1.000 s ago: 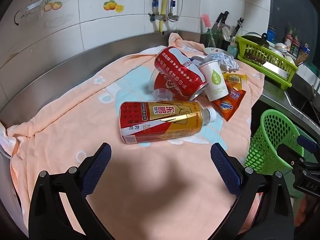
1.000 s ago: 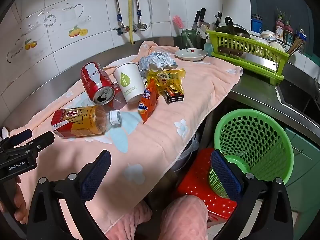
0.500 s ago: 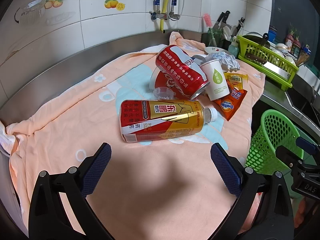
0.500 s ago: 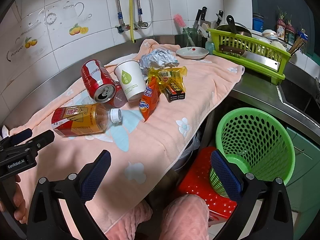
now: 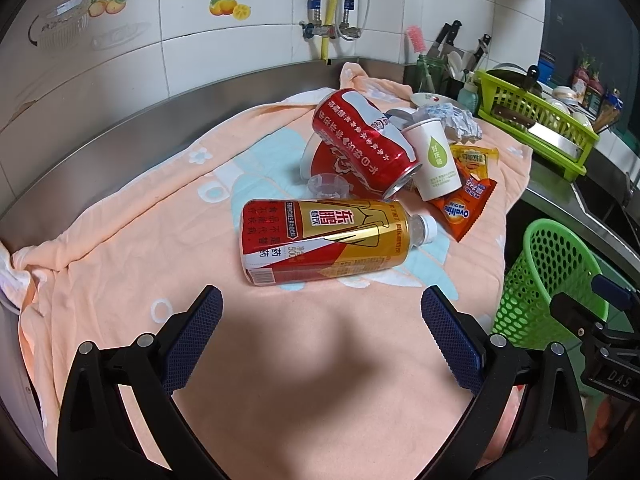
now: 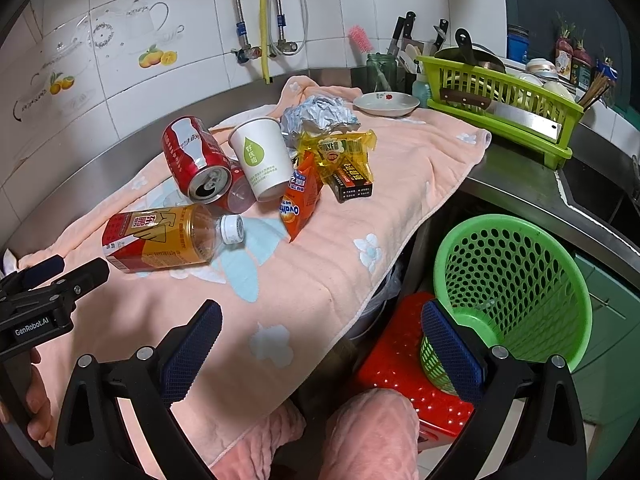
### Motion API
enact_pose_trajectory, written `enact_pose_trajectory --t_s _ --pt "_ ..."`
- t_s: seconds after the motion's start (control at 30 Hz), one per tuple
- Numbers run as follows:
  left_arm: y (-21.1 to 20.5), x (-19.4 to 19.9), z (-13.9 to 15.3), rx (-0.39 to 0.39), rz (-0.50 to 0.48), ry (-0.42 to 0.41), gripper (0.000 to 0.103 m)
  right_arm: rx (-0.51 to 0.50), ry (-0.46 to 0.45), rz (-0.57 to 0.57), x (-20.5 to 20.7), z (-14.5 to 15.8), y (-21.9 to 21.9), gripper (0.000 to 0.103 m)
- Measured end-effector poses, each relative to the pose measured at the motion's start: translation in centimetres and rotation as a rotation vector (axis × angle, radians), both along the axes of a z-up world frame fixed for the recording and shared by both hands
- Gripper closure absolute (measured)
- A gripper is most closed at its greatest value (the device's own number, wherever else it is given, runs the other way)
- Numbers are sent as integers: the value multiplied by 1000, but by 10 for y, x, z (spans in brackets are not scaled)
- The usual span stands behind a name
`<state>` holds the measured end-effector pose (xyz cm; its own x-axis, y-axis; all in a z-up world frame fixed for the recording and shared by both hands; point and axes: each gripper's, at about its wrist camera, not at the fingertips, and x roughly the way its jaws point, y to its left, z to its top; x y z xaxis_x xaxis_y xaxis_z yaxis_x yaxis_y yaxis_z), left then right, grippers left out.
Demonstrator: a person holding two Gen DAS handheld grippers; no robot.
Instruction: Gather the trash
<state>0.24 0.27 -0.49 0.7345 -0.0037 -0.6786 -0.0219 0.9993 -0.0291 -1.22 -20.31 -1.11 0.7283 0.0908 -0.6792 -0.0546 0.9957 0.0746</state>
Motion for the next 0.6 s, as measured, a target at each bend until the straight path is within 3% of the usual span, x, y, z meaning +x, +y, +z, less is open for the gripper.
enact_pose_trajectory --t_s 0.6 --pt "3 4 0 6 5 4 5 -9 1 19 5 2 9 6"
